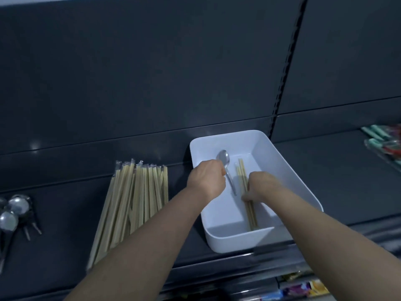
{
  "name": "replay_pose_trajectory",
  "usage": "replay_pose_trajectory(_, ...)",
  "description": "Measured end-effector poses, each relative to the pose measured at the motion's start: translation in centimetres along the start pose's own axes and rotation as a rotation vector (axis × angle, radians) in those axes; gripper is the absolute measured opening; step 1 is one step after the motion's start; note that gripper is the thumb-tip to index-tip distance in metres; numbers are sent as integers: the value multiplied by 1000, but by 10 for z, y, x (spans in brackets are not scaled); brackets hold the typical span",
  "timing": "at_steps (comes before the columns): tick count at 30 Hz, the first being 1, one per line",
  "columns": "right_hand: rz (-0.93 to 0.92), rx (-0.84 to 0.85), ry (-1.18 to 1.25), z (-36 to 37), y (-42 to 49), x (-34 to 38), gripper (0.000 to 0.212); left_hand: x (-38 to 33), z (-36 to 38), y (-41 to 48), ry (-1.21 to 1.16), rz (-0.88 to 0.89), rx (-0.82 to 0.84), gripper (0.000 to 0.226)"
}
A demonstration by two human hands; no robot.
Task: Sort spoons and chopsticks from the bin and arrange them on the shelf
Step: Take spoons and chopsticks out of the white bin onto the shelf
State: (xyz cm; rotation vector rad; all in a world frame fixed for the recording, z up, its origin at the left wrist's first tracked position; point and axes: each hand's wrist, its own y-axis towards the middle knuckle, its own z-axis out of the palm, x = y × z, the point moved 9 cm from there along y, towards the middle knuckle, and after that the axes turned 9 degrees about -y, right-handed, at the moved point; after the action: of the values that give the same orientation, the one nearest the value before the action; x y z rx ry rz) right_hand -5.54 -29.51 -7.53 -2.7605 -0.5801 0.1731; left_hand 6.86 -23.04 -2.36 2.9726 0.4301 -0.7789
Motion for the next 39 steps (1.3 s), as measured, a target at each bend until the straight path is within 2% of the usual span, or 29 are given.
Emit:
replay_pose_trajectory(3,-28,115,121,12,6,-3,20,3,20,9,45,-62,78,13)
replay_pose_trajectory(7,-20,250,359,21,11,-11,10,3,43,19,87,-136,146,34)
replay_pose_trajectory(13,-90,107,133,9,5,-7,18,3,58,32,35,-280,105,28)
replay_pose_trajectory(17,-64,109,86,9,13,-25,13,4,63,39,-57,-344,37,20)
replay_pose_trajectory(19,-54,94,136,9,16,-33,11,5,66,41,-89,-372,12,20)
replay_pose_trajectory(24,-9,-13,396,-6,19,-40,27,6,68,41,-216,-458,20,20)
replay_pose_trajectory(27,-55,-109,457,-31,18,-29,32,10,40,36,-342,-466,-112,9)
replay_pose_trajectory(31,-178,-241,550,-83,1,13,34,29,-25,5,-478,-401,-396,18)
replay_pose_trajectory(34,-327,-269,645,-110,-21,70,30,61,-74,-34,-510,-406,-571,19)
replay_pose_trajectory(39,-533,-186,630,-105,-62,198,28,156,-113,-103,-462,-525,-634,33)
